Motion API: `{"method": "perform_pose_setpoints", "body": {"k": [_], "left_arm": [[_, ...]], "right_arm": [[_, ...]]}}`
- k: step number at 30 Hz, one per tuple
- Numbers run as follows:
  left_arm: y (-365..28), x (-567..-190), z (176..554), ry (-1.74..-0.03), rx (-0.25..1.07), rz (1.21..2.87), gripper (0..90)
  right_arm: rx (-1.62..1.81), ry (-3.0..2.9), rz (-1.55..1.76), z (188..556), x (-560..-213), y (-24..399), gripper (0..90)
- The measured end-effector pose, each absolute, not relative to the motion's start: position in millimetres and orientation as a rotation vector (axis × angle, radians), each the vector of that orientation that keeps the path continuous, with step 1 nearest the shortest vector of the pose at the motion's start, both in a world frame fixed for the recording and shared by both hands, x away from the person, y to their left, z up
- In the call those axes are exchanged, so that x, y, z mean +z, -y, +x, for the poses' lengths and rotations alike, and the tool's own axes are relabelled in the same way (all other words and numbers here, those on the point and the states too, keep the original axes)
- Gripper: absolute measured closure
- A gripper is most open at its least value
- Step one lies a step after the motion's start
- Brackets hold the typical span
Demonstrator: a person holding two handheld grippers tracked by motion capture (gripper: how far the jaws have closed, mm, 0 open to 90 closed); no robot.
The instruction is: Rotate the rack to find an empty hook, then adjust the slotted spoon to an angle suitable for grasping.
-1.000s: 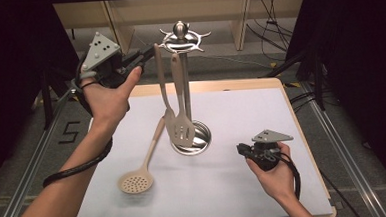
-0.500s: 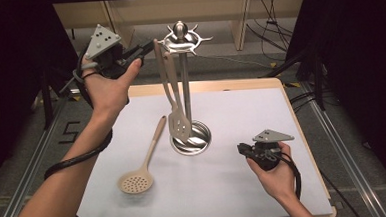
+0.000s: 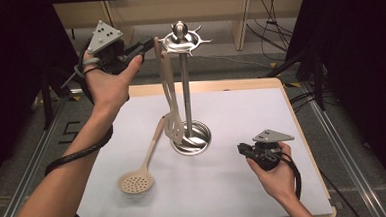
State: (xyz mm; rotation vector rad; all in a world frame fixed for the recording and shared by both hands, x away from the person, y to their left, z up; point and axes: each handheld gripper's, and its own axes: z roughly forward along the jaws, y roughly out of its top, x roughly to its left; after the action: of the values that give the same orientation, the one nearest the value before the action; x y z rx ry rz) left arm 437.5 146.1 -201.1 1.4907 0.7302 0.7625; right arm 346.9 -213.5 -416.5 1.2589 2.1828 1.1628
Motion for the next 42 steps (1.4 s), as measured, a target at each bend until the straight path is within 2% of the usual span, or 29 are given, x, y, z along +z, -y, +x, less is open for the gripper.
{"method": "perform_pose_setpoints", "body": {"k": [6,14,19,25,34,38,42], "left_arm": [[-149.3,-206.2,432.7,-0.729,0.758,1.477,88.6],[-164.1,-225.6,402.9,-0.723,0.740,1.486,76.4],[-178.4,-254.0,386.5,-0.763,0.703,1.541,63.0],[-197.3,-296.1,379.9,-0.823,0.694,1.609,55.8],[-213.6,-347.7,386.8,-0.977,0.638,1.703,50.4],[-213.8,-366.3,394.1,-1.008,0.609,1.797,46.7],[-211.7,-388.2,405.7,-1.070,0.548,2.002,44.6]], "right_arm": [[1.174,-2.178,1.260,346.4,-416.4,213.3,82.9],[1.180,-2.166,1.288,345.7,-416.2,215.6,77.5],[1.171,-2.154,1.298,344.7,-416.6,220.6,73.0],[1.187,-2.153,1.337,344.9,-418.8,224.4,70.9],[1.167,-2.145,1.278,343.7,-416.1,225.7,70.1],[1.181,-2.148,1.319,345.4,-416.1,223.9,70.1],[1.188,-2.159,1.337,347.8,-418.0,223.3,70.1]]}}
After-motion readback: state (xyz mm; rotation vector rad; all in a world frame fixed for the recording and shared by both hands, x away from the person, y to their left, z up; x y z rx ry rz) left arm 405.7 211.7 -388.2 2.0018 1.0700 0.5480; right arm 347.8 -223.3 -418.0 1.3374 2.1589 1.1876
